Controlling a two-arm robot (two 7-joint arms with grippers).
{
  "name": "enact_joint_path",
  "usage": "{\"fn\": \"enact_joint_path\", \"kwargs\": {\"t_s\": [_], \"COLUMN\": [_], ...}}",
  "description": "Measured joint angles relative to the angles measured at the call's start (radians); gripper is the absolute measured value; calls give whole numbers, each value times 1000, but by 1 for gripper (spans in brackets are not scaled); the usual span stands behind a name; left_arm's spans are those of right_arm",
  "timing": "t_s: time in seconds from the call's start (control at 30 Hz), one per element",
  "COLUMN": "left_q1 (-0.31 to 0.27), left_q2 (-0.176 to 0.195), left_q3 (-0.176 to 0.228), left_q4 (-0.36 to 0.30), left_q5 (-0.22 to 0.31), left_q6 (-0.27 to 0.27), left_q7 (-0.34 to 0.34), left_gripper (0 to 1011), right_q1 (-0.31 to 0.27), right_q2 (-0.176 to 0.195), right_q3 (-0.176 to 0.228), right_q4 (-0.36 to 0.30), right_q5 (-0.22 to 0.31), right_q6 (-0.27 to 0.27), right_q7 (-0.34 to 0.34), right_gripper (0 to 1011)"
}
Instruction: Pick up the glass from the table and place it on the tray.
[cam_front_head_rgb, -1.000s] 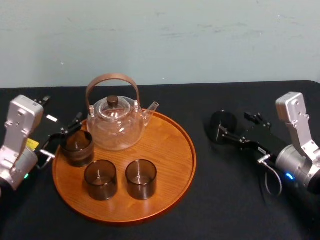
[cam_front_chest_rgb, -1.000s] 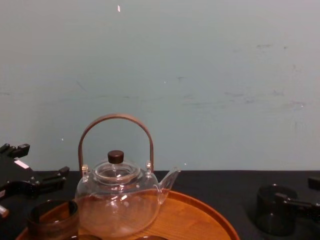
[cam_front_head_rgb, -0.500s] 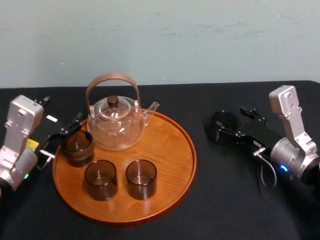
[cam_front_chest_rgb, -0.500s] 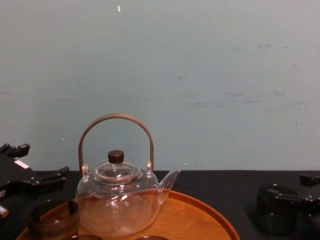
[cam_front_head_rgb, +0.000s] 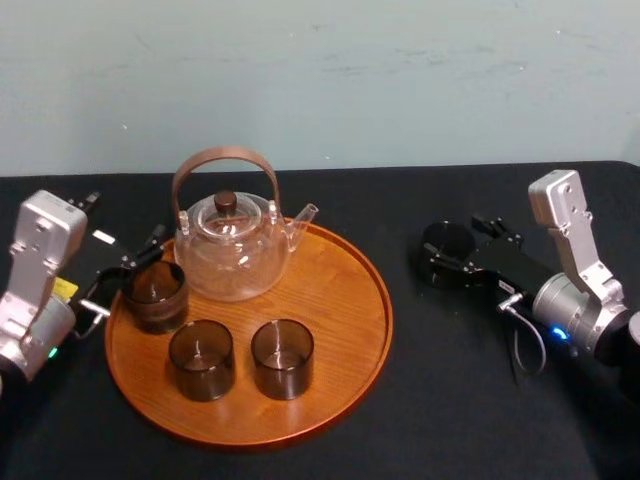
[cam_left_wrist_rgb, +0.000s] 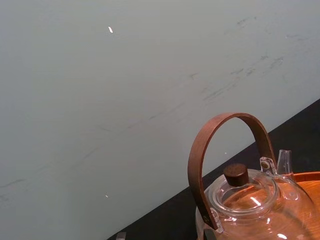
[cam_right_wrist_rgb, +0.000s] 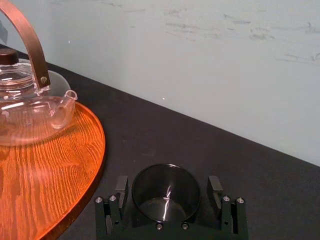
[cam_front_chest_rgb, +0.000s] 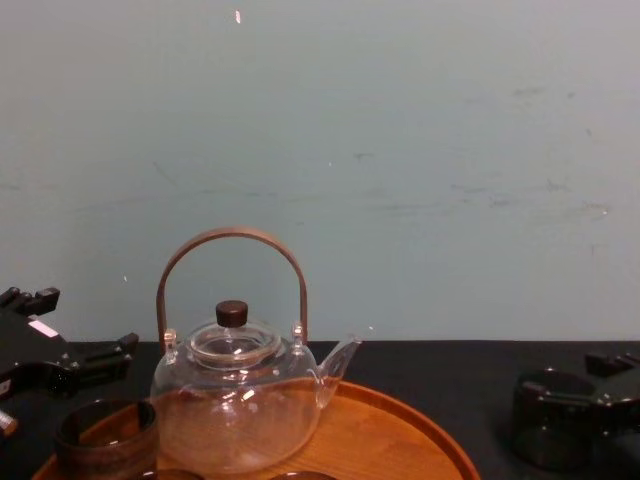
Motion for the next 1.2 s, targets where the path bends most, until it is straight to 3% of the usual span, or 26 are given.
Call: {"fn": "enact_joint_path", "kwargs": {"t_s": [1.2], "left_q1": [0], "left_q2": [0], "left_q3": [0], "left_q4": [0], "left_q5": [0], "left_q6": [0], "left_q7": [0], "left_gripper": [1002], "right_q1": [0], "right_q2": [-2], "right_q3": [-20], "right_q4": [31], "right_q5": [8], "right_q6": [0], "right_q7": [3], "right_gripper": [1002]}}
